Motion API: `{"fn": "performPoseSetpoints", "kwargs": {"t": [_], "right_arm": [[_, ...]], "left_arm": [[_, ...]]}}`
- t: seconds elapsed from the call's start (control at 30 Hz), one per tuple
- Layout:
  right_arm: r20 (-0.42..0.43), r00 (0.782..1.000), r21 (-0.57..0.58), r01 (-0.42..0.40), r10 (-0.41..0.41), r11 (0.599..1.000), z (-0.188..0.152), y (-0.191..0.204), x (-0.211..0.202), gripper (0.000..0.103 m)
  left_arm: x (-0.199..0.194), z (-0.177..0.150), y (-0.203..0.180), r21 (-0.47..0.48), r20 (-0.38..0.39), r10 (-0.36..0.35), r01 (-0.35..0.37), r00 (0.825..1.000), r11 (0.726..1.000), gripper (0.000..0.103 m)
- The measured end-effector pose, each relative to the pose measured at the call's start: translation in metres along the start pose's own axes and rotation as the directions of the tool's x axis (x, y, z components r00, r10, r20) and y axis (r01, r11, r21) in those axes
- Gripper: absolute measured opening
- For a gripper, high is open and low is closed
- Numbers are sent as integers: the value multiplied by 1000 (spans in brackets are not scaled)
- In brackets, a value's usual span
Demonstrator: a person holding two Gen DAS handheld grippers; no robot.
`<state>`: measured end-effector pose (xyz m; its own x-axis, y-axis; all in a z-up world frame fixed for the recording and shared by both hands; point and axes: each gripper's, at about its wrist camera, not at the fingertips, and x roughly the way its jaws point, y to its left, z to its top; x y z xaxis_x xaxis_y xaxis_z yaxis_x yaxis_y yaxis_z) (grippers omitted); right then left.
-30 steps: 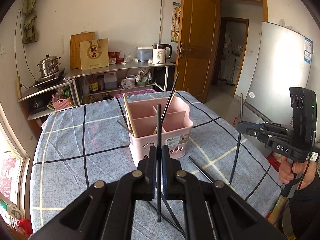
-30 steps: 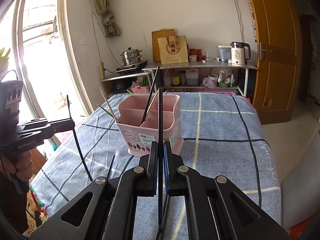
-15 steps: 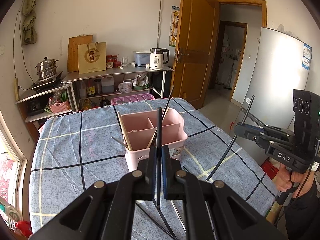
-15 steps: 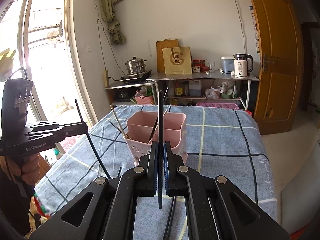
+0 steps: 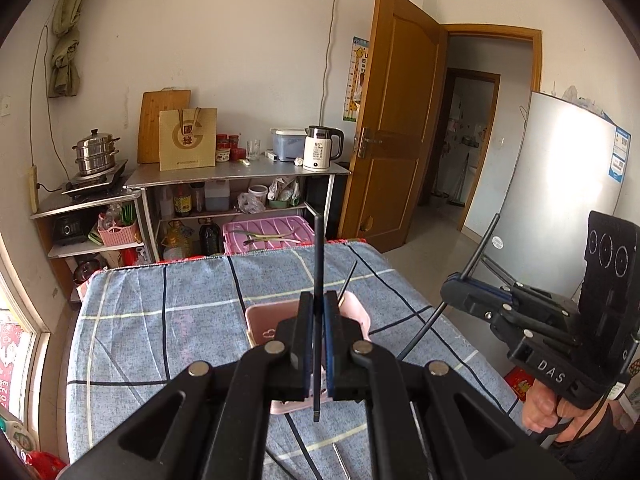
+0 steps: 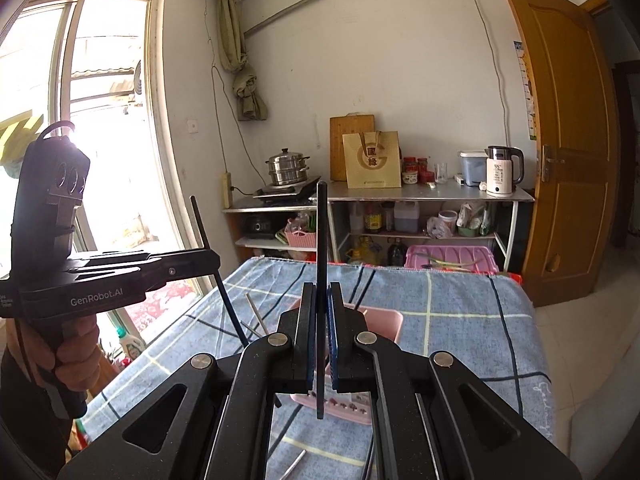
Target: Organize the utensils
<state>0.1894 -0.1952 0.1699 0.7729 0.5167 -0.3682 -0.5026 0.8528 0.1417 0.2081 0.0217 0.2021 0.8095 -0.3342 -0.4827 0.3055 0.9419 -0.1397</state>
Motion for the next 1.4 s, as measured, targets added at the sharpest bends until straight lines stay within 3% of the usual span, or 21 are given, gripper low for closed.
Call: {"fn": "performPoseSetpoints", "kwargs": {"t": [0.2, 0.4, 1.0, 1.27, 1.4], "right_arm": [[46, 999, -6, -1, 2, 1000, 21, 5, 13, 5], [53, 999, -7, -4, 4, 1000, 27, 8, 34, 5], [-114, 993, 16, 6, -4, 1000, -22, -10, 99, 5], [-173, 985, 15, 15, -12, 1000, -39, -11, 111, 5], [-182, 983, 16, 27, -24, 1000, -42, -13, 112, 6]], "left_arm": [[1, 27, 6, 4, 53, 25, -25, 998, 1000, 5], [17, 32, 19, -12, 61, 37, -36, 997, 999, 5], [95, -12, 49, -71, -105, 42, -50, 994, 996, 5], [100, -20, 51, -67, -112, 52, -59, 992, 996, 6], [103, -22, 48, -45, -116, 72, -77, 991, 996, 15]]}}
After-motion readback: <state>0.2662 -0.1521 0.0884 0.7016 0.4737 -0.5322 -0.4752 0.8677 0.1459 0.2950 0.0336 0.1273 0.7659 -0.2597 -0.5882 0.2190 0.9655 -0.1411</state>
